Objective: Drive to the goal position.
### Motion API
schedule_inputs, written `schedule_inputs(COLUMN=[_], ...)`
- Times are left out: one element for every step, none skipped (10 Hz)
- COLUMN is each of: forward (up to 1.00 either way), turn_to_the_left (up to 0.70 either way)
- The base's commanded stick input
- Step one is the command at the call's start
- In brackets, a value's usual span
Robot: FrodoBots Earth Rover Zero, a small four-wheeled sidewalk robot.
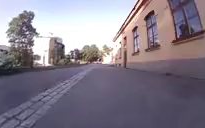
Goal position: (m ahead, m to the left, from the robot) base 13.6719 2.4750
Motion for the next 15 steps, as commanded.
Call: schedule_inputs(forward=[0.5, 0.5, 0.5, 0.5, 0.5, 0.5, 0.5, 0.5, 0.5, 0.5, 0.5, 0.5, 0.5, 0.5, 0.5], turn_to_the_left=[0.0, 0.0, 0.0, 0.0, 0.0, 0.0, 0.0, 0.0, 0.0, 0.0, 0.0, 0.0, 0.0, 0.0, 0.0])
